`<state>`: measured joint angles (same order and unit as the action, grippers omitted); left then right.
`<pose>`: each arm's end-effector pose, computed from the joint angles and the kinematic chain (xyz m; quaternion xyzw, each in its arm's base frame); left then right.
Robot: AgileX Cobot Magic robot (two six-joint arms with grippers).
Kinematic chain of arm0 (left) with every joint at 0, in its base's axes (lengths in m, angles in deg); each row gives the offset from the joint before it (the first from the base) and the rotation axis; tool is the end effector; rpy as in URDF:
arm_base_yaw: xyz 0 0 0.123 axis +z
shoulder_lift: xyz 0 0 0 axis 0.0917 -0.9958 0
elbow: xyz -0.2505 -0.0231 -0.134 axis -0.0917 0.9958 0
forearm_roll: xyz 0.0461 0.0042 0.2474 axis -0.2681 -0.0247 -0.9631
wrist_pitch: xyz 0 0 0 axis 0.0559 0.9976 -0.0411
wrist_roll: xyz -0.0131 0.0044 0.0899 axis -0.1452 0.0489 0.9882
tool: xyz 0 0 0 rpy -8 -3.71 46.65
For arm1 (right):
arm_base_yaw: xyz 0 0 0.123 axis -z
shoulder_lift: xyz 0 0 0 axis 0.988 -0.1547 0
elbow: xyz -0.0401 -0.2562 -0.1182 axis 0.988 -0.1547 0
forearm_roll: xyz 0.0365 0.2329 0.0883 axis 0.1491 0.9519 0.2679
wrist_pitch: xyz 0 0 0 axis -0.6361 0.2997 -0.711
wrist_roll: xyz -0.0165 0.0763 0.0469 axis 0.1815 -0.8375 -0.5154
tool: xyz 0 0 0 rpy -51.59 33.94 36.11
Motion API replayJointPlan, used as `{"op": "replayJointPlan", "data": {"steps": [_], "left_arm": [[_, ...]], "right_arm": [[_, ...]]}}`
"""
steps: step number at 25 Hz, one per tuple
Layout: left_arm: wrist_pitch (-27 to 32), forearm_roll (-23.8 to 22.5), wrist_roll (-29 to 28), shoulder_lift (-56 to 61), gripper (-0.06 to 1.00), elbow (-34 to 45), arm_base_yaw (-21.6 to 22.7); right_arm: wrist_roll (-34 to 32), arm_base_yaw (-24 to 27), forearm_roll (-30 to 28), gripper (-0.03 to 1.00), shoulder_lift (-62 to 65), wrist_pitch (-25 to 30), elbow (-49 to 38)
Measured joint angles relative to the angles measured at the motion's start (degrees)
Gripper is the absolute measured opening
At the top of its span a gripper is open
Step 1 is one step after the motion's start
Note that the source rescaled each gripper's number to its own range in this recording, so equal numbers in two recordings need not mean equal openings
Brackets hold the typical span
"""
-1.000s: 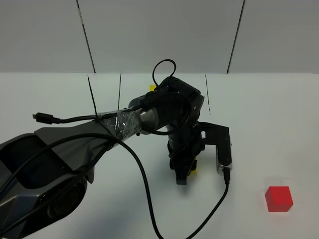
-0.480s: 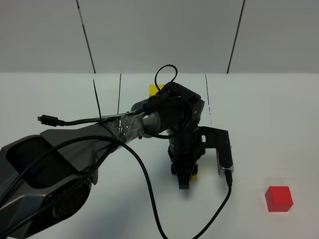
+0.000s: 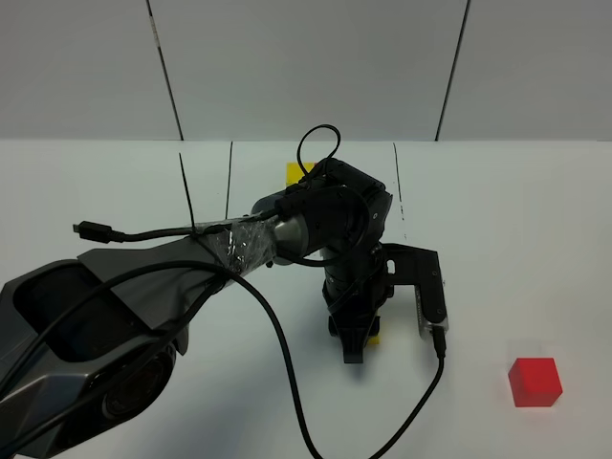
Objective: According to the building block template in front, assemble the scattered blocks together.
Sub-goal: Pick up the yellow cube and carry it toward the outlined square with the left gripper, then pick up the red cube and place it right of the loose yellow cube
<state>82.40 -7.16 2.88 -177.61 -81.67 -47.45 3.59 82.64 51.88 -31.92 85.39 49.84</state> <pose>0.3709 -0.3393 0.1062 0.7271 0.6809 -0.0050 0.0877 -0.0044 0.0061 0.2749 0.0335 0.8522 0.0449 0.5202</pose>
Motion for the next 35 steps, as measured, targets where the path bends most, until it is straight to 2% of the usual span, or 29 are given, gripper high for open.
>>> {"op": "replayJointPlan", "data": {"steps": [11, 13, 19, 21, 23, 27, 35], "left_arm": [[1.3, 0.0, 0.0, 0.0, 0.02, 0.0, 0.0], [2.1, 0.0, 0.0, 0.0, 0.14, 0.0, 0.0], [3.5, 0.0, -0.7, 1.2, 0.7, 0.0, 0.0], [4.4, 0.1, -1.3, 2.4, 0.82, 0.0, 0.0], [5.5, 0.1, -2.4, 3.3, 0.88, 0.0, 0.0], [9.3, 0.2, -6.8, 5.2, 0.91, 0.0, 0.0], [9.3, 0.2, -14.7, 9.6, 0.91, 0.0, 0.5]], "right_arm": [[0.1, 0.0, 0.0, 0.8, 0.0, 0.0, 0.0], [0.1, 0.0, 0.0, 0.8, 0.0, 0.0, 0.0], [0.0, 0.0, 0.0, 0.8, 0.0, 0.0, 0.0], [0.0, 0.0, 0.0, 0.8, 0.0, 0.0, 0.0], [0.0, 0.0, 0.0, 0.8, 0.0, 0.0, 0.0], [0.0, 0.0, 0.0, 0.8, 0.0, 0.0, 0.0], [0.0, 0.0, 0.0, 0.8, 0.0, 0.0, 0.0]]}}
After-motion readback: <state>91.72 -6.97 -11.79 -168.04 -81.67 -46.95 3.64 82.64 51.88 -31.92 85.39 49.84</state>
